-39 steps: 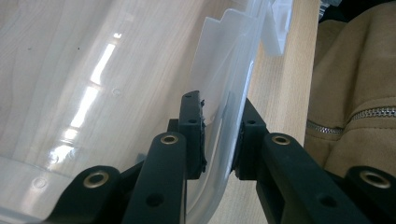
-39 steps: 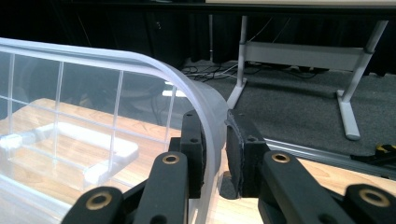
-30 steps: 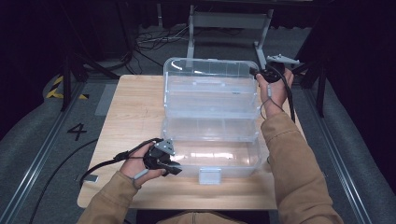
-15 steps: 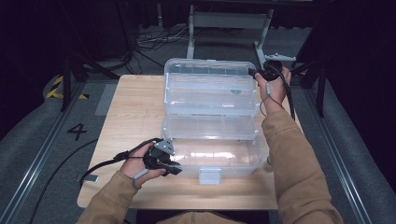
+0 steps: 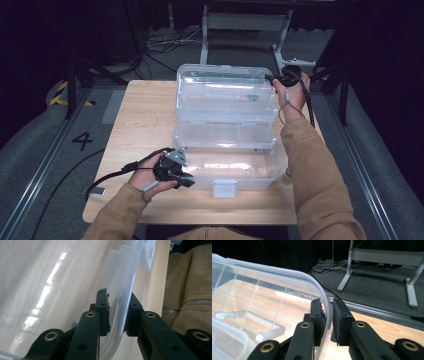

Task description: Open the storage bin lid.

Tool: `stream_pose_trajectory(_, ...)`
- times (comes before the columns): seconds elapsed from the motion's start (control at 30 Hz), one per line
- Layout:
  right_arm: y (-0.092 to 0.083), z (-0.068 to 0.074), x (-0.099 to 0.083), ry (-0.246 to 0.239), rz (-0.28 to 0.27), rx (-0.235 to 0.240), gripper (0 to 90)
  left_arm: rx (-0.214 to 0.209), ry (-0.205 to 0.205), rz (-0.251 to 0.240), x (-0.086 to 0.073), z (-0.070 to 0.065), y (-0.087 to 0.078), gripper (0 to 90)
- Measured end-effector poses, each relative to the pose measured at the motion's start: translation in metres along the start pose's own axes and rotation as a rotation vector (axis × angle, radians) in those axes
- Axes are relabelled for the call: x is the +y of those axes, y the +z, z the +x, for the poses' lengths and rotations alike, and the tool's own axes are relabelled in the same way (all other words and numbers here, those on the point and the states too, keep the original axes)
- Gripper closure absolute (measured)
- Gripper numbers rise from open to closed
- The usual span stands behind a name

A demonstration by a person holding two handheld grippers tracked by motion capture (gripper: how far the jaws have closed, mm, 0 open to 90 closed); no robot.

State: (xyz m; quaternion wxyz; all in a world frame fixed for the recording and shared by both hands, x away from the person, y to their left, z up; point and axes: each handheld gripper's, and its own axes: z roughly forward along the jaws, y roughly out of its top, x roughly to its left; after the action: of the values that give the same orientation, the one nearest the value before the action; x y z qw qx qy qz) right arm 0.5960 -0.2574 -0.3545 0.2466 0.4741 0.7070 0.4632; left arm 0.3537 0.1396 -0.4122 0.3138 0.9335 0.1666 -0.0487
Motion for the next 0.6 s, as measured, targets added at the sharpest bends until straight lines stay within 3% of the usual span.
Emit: stream_pose_trajectory(0.6,0.012,-0.008,-0.007,0.033,0.026,0.027,83.5,-0.009,-0.005,-0.005,-0.001,0.001,0.0,77.4)
